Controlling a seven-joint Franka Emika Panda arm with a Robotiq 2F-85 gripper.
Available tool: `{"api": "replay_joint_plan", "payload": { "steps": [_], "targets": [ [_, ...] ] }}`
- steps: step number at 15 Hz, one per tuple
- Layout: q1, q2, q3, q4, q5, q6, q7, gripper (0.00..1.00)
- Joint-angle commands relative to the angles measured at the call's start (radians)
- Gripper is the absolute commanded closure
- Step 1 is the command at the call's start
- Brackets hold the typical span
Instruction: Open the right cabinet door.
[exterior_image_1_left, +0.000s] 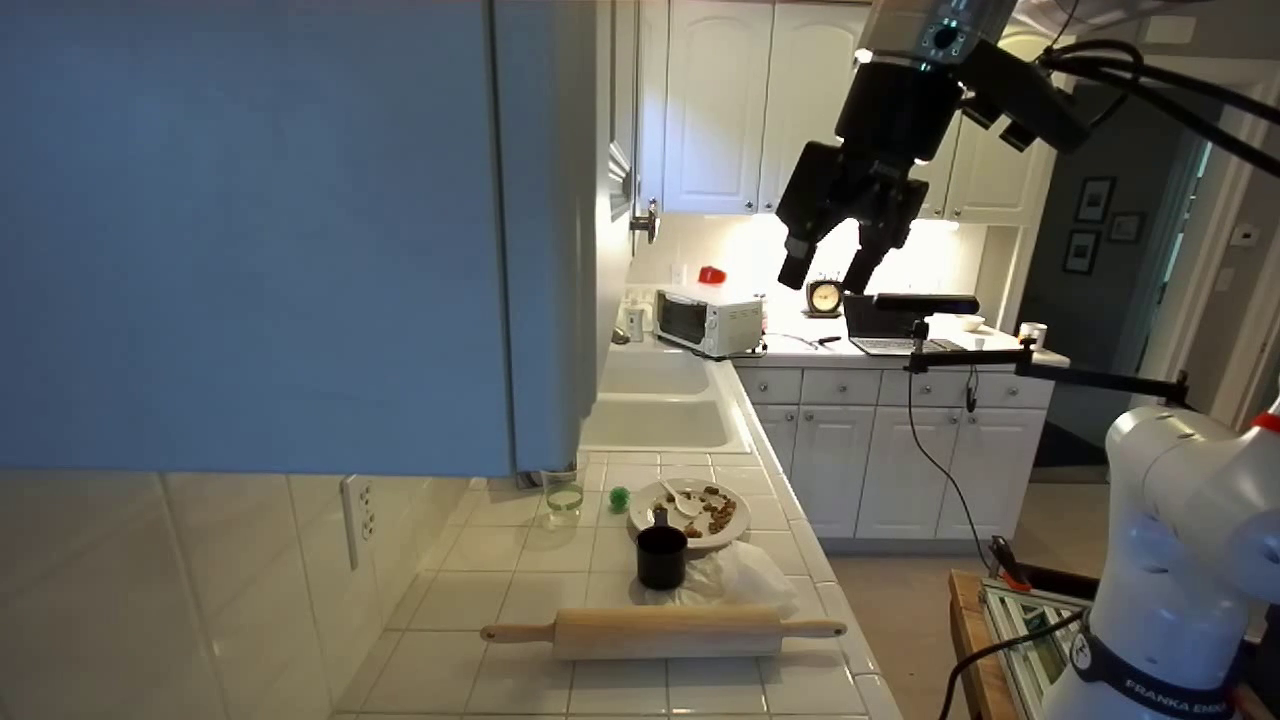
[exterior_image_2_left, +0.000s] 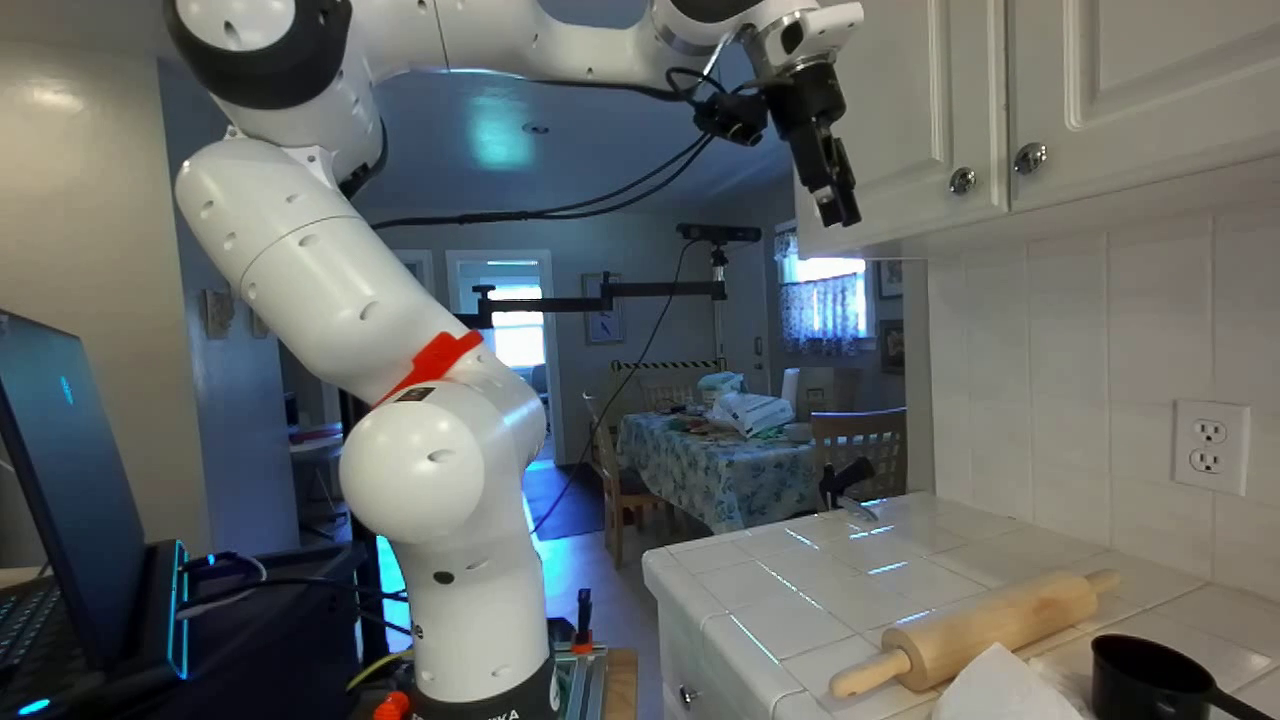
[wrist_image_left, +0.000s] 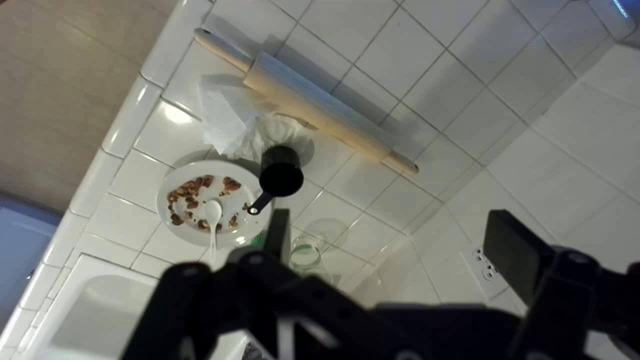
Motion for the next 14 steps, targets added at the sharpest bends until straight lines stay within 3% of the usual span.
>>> {"api": "replay_joint_plan", "payload": {
  "steps": [1, 7, 14],
  "targets": [
    [0.011, -0.024, -0.027, -0.003, -0.076, 0.038, -0.104, 0.0],
    [0.014, -0.003, -0.096, 0.053, -0.173, 0.02, -0.414, 0.0],
    [0.06, 0.048, -0.171, 0.114, -0.169, 0.092, -0.774, 0.0]
  ]
}}
